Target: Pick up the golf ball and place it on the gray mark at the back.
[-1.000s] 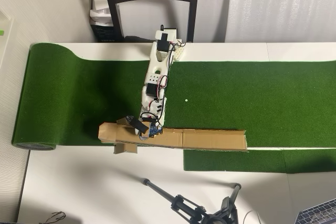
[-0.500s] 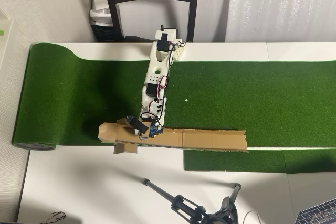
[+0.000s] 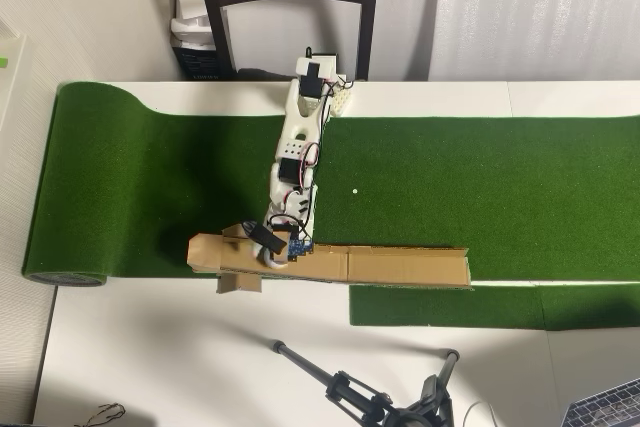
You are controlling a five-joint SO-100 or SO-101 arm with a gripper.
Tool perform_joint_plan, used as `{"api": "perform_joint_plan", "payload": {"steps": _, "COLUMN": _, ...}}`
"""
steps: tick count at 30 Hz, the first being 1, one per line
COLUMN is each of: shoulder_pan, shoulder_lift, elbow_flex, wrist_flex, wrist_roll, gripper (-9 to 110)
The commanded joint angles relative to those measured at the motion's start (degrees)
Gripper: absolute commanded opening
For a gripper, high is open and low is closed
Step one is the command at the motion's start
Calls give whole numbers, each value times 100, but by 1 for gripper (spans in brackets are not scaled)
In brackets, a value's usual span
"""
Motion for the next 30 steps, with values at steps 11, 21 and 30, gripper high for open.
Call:
{"api": "perform_joint_plan", "payload": {"steps": 11, "shoulder_pan": -62, "shoulder_lift": 246, "elbow_flex": -624, "wrist_flex": -123, "wrist_roll": -44, "gripper": 38}}
{"api": "perform_joint_plan", "payload": {"steps": 21, "shoulder_pan": -123, "shoulder_lift": 246, "elbow_flex": -615, "wrist_flex": 53, "wrist_roll": 0, "gripper": 38}}
{"api": "perform_joint_plan", "payload": {"steps": 30, "shoulder_pan": -369, "shoulder_lift": 879, "elbow_flex": -1055, "wrist_flex": 1740, "wrist_roll": 325, "gripper": 38}}
